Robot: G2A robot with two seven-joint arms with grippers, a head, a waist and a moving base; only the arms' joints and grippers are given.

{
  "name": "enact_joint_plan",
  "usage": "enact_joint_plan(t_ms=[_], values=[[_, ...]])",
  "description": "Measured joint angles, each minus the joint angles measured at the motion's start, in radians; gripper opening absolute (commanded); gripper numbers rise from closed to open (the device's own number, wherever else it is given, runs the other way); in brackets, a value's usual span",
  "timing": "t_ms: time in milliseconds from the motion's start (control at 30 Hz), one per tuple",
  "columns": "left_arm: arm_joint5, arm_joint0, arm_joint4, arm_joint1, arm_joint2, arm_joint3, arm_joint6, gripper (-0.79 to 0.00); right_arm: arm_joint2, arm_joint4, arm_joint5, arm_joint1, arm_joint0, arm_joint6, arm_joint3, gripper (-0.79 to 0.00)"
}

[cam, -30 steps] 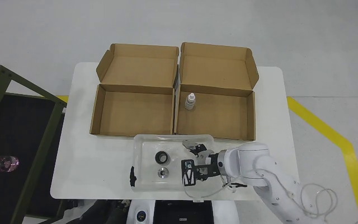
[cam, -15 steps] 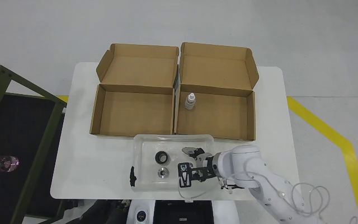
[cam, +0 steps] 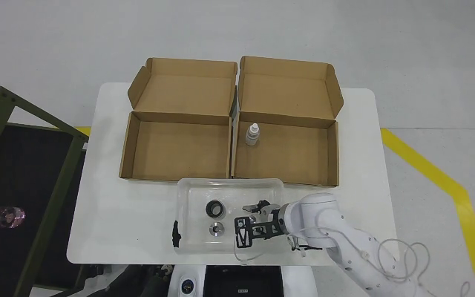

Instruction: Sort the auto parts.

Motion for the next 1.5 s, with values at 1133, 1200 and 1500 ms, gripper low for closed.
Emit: enact_joint_plan(t_ms=[1133, 1200, 1500], values=[[0.0, 0.0, 0.0, 0.0, 0.0, 0.0, 0.0, 0.0, 0.001, 0.064, 0.004, 0.013, 0.039, -0.138, -0.058, -0.785], [0.0, 0.0, 0.0, 0.0, 0.0, 0.0, 0.0, 0.0, 0.012, 0.066, 0.004, 0.015, 0.036, -0.168, -0.075, -0.785], [0.0, 0.0, 0.0, 0.0, 0.0, 0.0, 0.0, 0.0, 0.074, 0.09, 0.02, 0.024, 0.015, -0.34, -0.116, -0.785]])
